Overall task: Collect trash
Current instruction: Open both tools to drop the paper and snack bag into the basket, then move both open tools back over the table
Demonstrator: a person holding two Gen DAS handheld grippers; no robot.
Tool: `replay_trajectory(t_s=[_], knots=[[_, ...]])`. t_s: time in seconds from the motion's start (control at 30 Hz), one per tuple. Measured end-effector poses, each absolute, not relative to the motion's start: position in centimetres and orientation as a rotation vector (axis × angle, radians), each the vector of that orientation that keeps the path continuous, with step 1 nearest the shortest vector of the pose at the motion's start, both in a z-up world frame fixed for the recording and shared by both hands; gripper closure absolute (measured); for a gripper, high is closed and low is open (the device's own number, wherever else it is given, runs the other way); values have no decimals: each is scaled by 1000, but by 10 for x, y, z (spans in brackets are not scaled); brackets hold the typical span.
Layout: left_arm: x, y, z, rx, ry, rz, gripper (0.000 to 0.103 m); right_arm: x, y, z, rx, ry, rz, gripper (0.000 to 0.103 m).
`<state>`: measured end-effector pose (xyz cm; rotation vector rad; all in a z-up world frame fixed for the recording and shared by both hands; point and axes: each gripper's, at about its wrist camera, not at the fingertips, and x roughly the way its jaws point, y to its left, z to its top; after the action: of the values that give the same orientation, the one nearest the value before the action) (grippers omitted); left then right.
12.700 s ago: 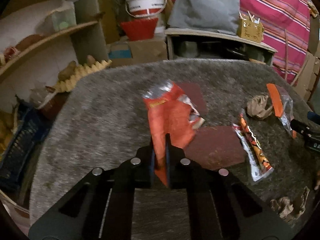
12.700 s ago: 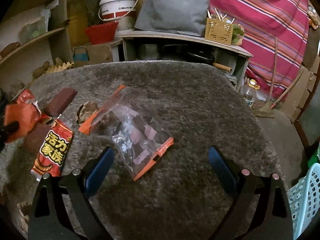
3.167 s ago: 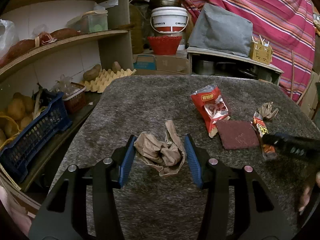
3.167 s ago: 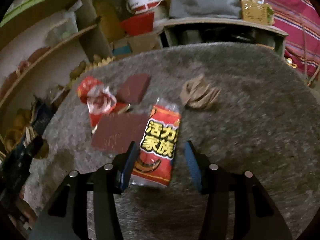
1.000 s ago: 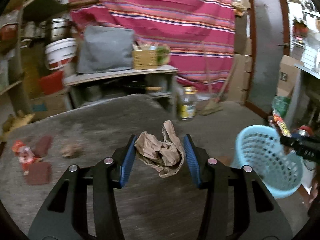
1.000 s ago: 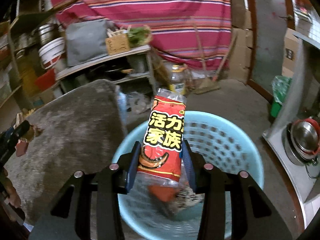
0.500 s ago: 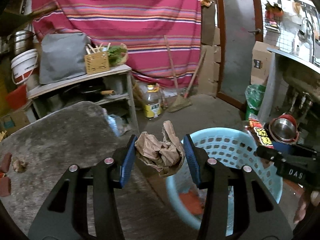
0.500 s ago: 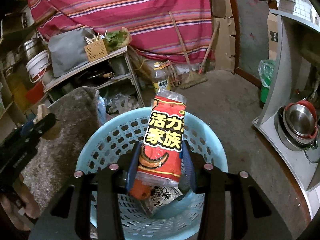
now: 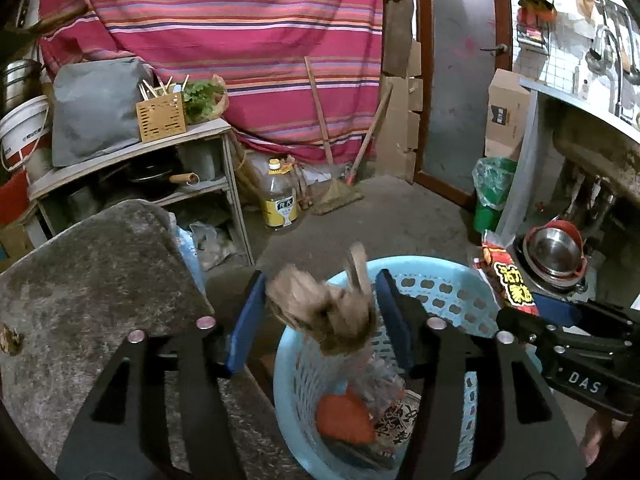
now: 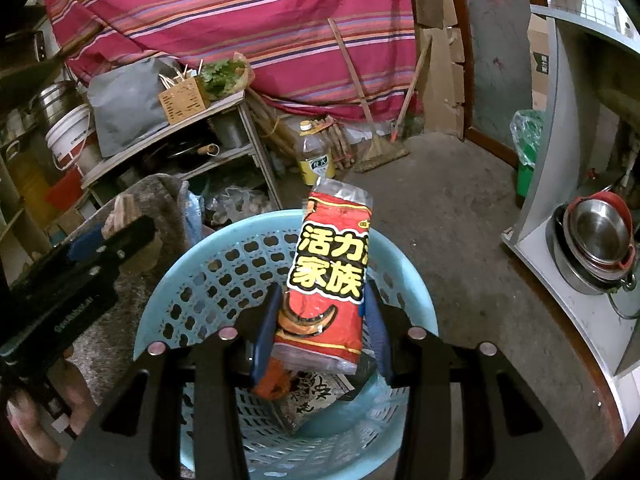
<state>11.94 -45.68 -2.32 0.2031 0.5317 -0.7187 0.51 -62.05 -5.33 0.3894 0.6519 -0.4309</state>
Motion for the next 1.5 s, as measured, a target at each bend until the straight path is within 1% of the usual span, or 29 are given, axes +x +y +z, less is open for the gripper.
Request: replay_trajectory(t_s=[0.03, 0.07, 0.1, 0.23, 0.3, 0.33, 0.53, 0.57, 0.6, 0.63, 0.67, 0.77, 0.87, 1.03, 1.23, 1.5], knots=[[120, -455, -22, 196, 530, -714, 33, 6, -620, -53, 389, 653, -430, 61], [121, -450, -20, 184, 526, -705, 30, 6, -620, -53, 390, 652, -428, 61], [121, -448, -19, 177, 525, -701, 24, 6, -620, -54, 389, 653, -425, 61], [122, -431, -15, 180, 522, -665, 22, 12, -612, -53, 378, 662, -410, 61], [122, -420, -13, 179, 515, -638, 15, 18, -606, -54, 368, 671, -400, 61], [122, -411, -11, 180, 508, -621, 13, 21, -603, -55, 364, 678, -396, 61], [128, -359, -6, 199, 493, -527, 9, 37, -589, -57, 349, 697, -394, 60], [129, -350, -5, 197, 495, -518, 9, 38, -588, -56, 343, 695, -408, 54], [130, -341, -4, 197, 494, -506, 8, 38, -586, -55, 336, 693, -424, 32], [132, -330, -2, 200, 489, -485, 8, 38, -585, -54, 332, 687, -437, 24], [133, -321, -1, 201, 483, -469, 7, 37, -584, -53, 333, 683, -452, 20], [137, -290, 4, 194, 466, -418, 6, 41, -580, -51, 352, 683, -470, 19], [142, -259, 8, 185, 455, -362, 6, 47, -569, -46, 337, 666, -479, 10], [153, -208, 9, 148, 447, -277, 6, 70, -526, -31, 303, 613, -424, 10], [179, -146, -6, 87, 489, -169, 6, 99, -466, -24, 230, 574, -340, 10], [219, -73, -32, 51, 572, -39, 6, 148, -408, -42, 195, 631, -253, 10]])
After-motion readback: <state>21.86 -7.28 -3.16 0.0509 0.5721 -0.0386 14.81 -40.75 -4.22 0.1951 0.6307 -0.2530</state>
